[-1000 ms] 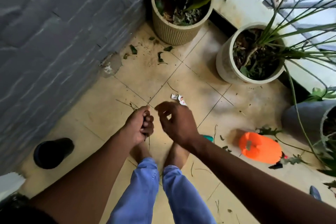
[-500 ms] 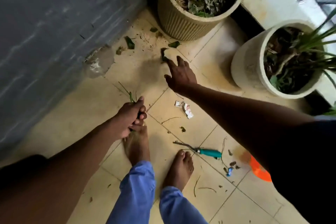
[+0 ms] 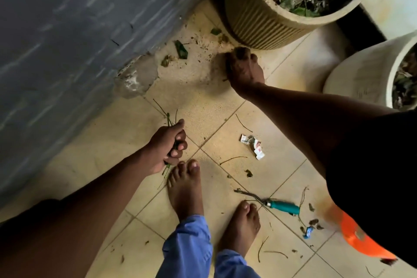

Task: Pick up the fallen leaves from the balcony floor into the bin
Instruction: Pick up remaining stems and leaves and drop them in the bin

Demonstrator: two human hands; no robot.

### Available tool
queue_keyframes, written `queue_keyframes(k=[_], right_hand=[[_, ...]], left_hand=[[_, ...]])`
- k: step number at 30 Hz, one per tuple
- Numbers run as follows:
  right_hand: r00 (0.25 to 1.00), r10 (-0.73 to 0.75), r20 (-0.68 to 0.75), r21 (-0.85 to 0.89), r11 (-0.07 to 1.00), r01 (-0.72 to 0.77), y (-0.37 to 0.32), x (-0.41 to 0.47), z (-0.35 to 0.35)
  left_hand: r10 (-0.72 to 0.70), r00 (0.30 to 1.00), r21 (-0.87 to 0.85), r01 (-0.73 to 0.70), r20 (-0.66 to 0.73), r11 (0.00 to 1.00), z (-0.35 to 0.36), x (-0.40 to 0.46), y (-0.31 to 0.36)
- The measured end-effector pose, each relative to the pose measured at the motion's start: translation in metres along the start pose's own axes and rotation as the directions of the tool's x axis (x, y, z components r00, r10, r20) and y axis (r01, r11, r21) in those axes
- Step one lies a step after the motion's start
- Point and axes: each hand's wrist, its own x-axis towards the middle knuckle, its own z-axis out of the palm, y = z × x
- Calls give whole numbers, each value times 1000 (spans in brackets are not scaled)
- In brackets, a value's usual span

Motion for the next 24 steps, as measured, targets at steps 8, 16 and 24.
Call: queue_keyframes(k=[8,16,24], right_hand=[[985,-175,-9,-24,984,175,6,-4,4],[993,75,-94,228,972,-51,1,8,14],[990,118,-75,222,970,-99,7,-2,26]], left_hand=[[3,1000,-51,-2,31,999,12,6,2],[3,1000,-66,-2,18,998,9,6,8],[7,1000,-93,-6,11,996,3,6,7]])
